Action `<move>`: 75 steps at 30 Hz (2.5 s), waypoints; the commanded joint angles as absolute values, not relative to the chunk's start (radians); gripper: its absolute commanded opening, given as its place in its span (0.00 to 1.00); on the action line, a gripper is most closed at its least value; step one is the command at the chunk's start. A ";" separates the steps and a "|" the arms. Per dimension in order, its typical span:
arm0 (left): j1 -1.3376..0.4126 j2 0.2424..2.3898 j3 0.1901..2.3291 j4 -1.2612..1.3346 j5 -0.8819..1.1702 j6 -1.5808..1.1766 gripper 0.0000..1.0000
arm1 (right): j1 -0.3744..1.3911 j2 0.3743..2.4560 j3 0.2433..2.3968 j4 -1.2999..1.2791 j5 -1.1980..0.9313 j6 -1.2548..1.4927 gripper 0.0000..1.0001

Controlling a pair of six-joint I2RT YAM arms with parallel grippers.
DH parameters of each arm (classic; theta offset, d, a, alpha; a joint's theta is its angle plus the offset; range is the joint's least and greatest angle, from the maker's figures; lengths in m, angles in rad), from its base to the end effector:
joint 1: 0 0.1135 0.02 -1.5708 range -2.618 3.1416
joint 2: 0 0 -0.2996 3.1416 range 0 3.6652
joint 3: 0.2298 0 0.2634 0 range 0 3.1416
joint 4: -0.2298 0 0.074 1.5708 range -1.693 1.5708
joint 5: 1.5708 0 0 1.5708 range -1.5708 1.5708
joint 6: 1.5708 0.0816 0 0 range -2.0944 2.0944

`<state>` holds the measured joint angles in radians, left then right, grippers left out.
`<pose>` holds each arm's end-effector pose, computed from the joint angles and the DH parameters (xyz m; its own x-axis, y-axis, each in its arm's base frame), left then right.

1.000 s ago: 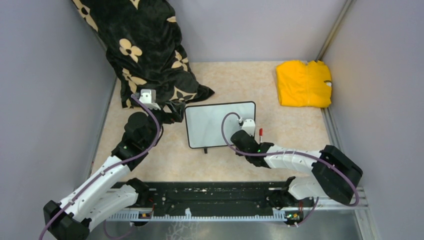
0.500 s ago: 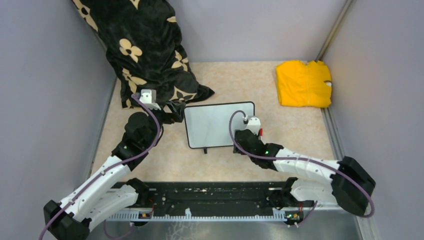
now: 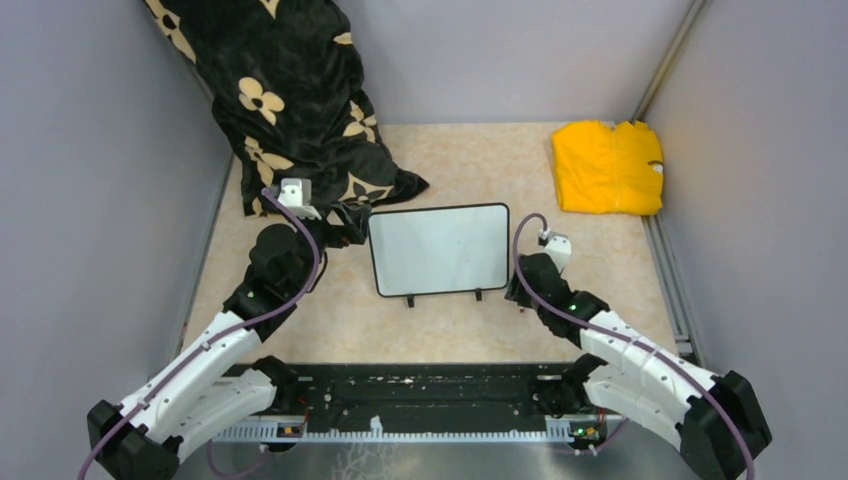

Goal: Write a sentence on the whiteboard
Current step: Open the whiteboard marker at the center of the board.

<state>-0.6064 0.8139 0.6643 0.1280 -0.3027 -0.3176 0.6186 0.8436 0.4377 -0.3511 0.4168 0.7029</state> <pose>0.2018 -0.1103 0.3491 -0.1103 -0.2863 -0.9518 0.2786 0.9103 -0.3061 0.1725 0.0822 0.1891 -0.6147 0.2880 -0.7343 0.1400 0.9560 0.2578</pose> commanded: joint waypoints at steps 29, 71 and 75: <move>-0.612 0.812 0.663 0.145 -0.307 -0.322 0.99 | 0.517 1.109 0.415 -0.252 0.372 0.723 0.23; -0.615 0.804 0.672 0.130 -0.296 -0.331 0.99 | 0.213 1.248 0.605 -0.336 0.203 0.516 0.40; -0.616 0.804 0.673 0.129 -0.294 -0.332 0.99 | 0.206 1.267 0.606 -0.332 0.194 0.512 0.37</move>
<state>-0.6109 0.8135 0.6643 0.1261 -0.3027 -0.3214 0.2222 1.2514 0.5663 -0.3809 0.2070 0.5259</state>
